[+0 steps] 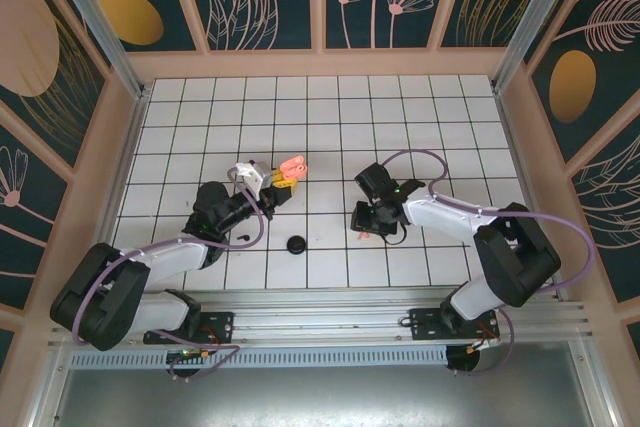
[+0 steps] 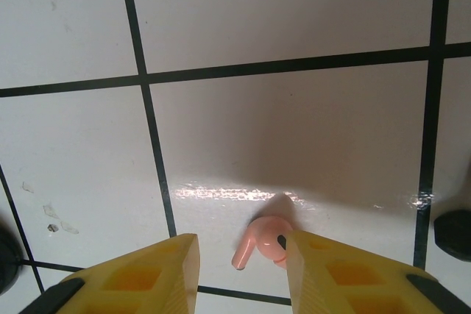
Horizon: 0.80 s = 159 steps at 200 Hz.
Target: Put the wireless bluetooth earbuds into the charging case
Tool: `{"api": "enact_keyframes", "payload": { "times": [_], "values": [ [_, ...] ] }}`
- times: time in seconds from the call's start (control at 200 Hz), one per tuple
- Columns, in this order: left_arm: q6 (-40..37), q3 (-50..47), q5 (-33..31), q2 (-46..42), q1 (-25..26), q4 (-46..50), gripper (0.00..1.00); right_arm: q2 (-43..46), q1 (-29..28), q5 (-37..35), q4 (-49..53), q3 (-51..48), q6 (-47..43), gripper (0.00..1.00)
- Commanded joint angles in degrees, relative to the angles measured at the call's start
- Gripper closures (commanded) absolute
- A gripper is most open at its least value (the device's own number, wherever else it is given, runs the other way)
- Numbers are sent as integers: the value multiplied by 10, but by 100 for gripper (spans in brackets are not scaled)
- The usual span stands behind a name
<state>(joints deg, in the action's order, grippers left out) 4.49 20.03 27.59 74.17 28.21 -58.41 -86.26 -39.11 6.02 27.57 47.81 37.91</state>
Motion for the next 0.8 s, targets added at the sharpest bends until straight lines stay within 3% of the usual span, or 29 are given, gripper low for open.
{"api": "enact_keyframes", "payload": {
  "times": [0.0,0.561,0.791],
  "values": [
    [-10,-6,-3,-11,3,-6,90,-15,-5,-3,7,-10,8,64],
    [-11,-2,-1,-6,3,-7,90,-40,-11,13,-19,-1,-3,64],
    [-11,1,2,-3,3,-5,90,-51,-27,-14,-12,33,-20,64]
  ]
}}
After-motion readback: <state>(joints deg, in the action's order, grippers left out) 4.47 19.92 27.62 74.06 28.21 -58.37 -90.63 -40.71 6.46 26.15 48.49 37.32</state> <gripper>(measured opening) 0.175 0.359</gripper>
